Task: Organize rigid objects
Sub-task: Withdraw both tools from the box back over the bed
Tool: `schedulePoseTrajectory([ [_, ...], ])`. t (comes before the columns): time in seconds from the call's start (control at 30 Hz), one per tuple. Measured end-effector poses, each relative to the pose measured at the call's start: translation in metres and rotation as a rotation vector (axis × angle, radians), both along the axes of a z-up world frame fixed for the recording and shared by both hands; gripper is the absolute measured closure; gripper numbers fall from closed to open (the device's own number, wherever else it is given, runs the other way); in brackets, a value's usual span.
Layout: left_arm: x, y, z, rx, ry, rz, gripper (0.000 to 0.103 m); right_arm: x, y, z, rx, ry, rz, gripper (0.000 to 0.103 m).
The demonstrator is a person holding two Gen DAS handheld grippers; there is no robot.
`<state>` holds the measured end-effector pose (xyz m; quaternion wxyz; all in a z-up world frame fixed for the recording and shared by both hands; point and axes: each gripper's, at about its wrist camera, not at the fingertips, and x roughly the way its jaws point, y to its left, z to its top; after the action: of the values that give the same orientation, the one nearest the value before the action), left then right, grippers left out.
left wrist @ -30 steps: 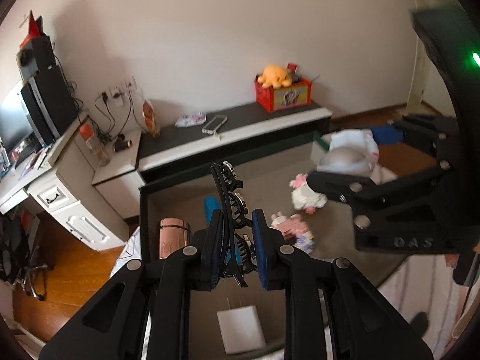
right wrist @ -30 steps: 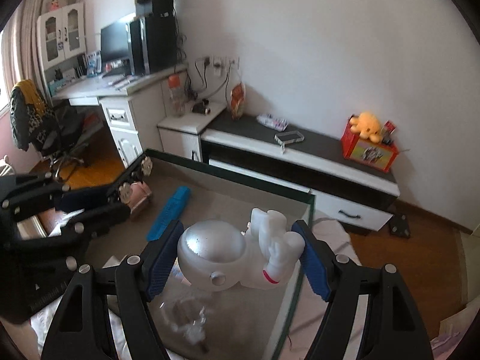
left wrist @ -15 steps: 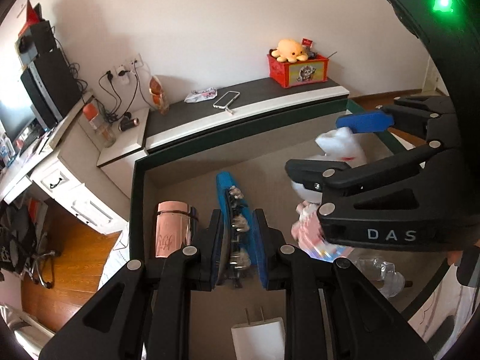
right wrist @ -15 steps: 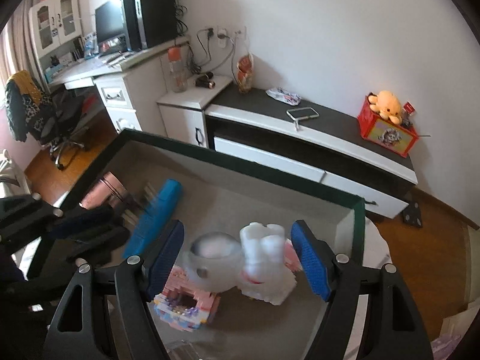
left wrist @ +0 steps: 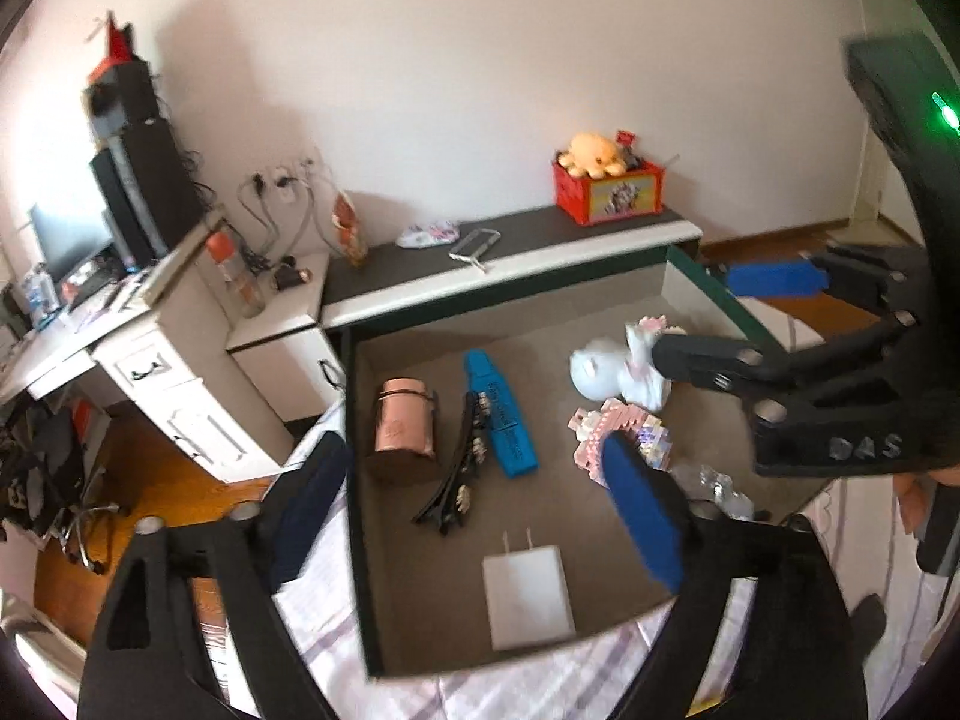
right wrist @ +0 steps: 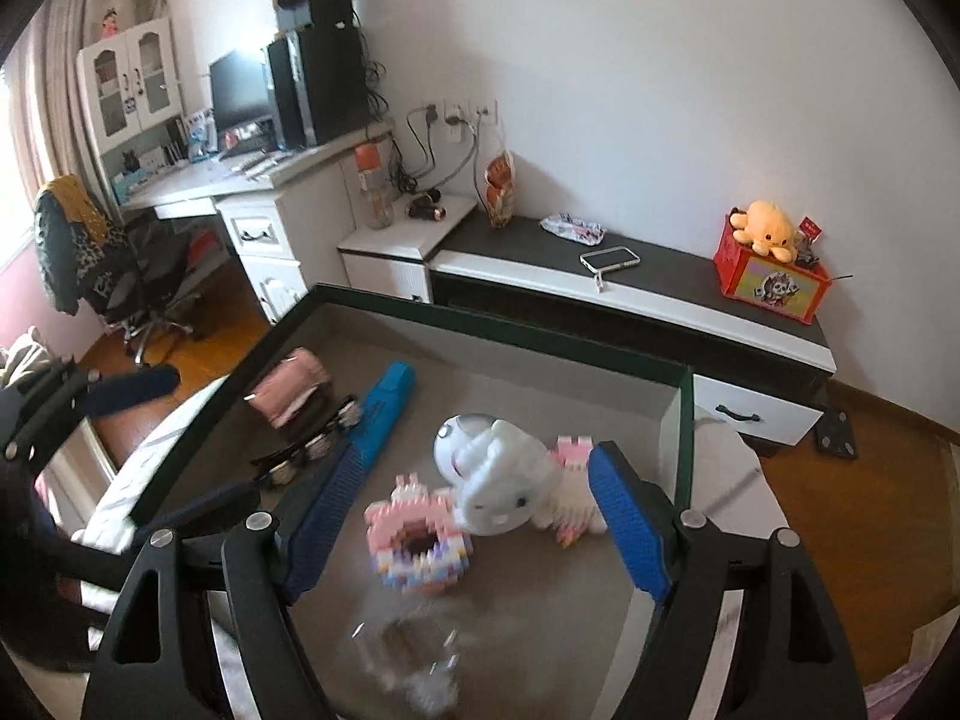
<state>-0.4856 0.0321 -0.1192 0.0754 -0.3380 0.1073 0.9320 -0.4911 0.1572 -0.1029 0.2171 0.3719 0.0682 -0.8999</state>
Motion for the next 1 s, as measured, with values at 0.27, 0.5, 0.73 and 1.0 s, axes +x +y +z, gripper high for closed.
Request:
schedulePoseTrajectory([
  [0.27, 0.076, -0.016, 0.034, 0.038, 0.142, 0.047, 0.0, 0.086, 0.011, 0.035, -0.032, 0.152, -0.016, 0.013],
  [0.5, 0.144, -0.026, 0.048, 0.085, 0.206, 0.085, 0.0, 0.162, 0.026, 0.048, -0.043, 0.26, -0.048, 0.0],
  [0.73, 0.206, -0.024, 0.053, 0.108, 0.242, 0.099, 0.0, 0.23, 0.038, 0.053, -0.032, 0.351, -0.145, 0.0],
  [1.0, 0.263, -0.027, 0.056, 0.118, 0.283, 0.125, 0.0, 0.289, 0.044, 0.052, -0.059, 0.396, -0.242, 0.0],
])
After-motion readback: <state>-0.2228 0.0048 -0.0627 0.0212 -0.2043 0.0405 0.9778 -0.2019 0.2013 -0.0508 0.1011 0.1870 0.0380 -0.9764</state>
